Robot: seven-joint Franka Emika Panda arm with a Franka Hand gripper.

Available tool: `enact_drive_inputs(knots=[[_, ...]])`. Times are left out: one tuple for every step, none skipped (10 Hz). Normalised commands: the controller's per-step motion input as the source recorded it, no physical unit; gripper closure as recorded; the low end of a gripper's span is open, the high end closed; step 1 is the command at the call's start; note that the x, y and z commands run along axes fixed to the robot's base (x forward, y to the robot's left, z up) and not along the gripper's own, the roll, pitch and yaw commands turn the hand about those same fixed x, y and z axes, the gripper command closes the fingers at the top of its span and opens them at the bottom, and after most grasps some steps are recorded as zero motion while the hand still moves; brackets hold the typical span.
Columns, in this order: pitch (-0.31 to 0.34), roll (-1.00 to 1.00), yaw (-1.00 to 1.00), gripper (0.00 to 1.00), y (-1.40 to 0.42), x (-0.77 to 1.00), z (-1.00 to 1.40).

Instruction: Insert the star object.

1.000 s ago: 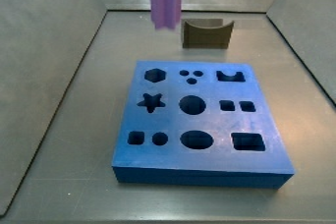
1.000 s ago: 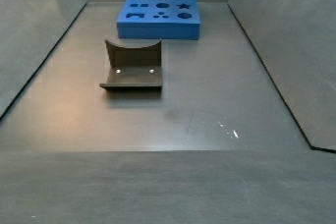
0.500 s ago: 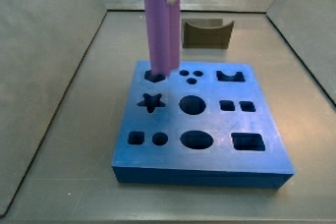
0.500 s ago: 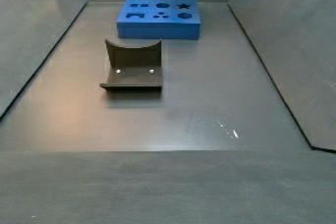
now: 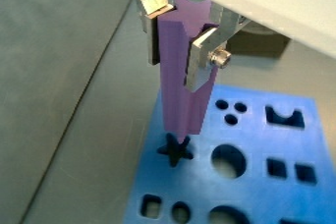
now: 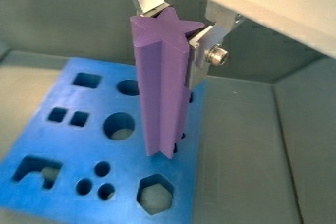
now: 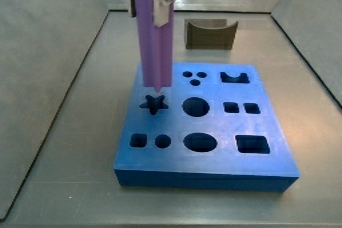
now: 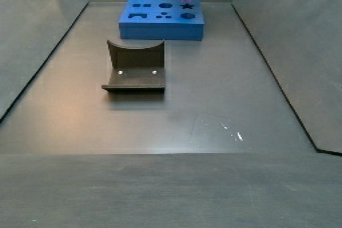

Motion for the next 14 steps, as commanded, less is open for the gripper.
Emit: enact_drive_inputs(knots=[[0.137,0.00,-0.64,1.00,-0.48,0.01,-0.35],[0.081,0.00,-0.54,1.00,-0.57,0.11,-0.32],[0.117,0.04,-0.41,1.00,-0.47,0.13,-0.26],[0.097,0.01,-0.21,1.00,-0.05,0.03,-0.28],[0.106,0.04,-0.14,1.00,0.14,0.00,-0.33],[0.077,0.02,0.00,1.00,0.23,0.00,-0.28],[0.033,0.00,0.08,1.00,0.18,0.00,-0.35],[0.000,0.03,0.27,1.00,0.14,0.00,-0.38],[0.000,0.03,0.26,1.00,0.10,0.00,-0.41],[-0.021,0.05,0.42,1.00,0.06,-0.07,-0.46],[-0.066,0.03,0.54,1.00,0.03,-0.12,-0.50],[-0.020,0.00,0.41,1.00,0.00,0.00,-0.63],[-0.004,0.00,0.19,1.00,-0.03,0.05,-0.94],[-0.027,0.02,0.11,1.00,-0.02,0.01,-1.00]])
